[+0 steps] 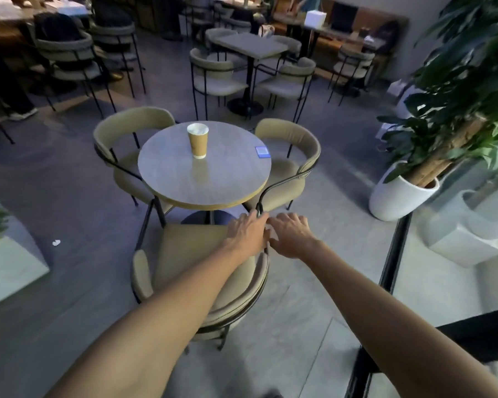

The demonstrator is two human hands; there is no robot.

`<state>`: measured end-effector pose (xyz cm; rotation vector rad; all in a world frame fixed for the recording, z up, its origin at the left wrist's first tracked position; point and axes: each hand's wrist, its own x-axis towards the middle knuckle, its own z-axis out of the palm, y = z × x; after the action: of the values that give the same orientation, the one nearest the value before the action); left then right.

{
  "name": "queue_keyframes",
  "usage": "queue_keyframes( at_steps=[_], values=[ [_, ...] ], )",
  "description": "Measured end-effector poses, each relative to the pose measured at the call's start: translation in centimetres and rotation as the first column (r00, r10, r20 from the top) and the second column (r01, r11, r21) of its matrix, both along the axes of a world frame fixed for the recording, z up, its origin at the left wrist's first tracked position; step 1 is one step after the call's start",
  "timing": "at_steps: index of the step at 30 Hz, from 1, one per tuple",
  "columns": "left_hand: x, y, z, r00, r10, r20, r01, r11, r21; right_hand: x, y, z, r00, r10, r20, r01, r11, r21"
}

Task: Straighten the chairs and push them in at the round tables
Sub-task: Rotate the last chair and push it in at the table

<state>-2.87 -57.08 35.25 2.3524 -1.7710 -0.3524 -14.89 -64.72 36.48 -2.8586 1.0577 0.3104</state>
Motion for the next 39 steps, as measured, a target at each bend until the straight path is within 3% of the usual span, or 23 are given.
queue_keyframes(
  at_steps=[14, 31, 39],
  values=[
    [-9.2, -21.2, 1.8, 0.999, 0.013, 0.035, -0.012, 1.000, -0.008, -11.8, -19.8, 1.8, 0.999, -0.042, 0.004, 0.042, 0.999, -0.008],
    [-9.1, -55.2, 0.1, 0.999, 0.030, 0.033, -0.032, 0.999, 0.036, -11.3, -52.5, 1.6, 0.998, -0.053, -0.033, 0.052, 0.999, -0.014],
    [-6.8, -69.8, 0.2, 0.992, 0.108, 0.059, -0.111, 0.993, 0.046, -8.1, -69.0, 0.8, 0.995, 0.070, -0.067, -0.072, 0.997, -0.023]
  ],
)
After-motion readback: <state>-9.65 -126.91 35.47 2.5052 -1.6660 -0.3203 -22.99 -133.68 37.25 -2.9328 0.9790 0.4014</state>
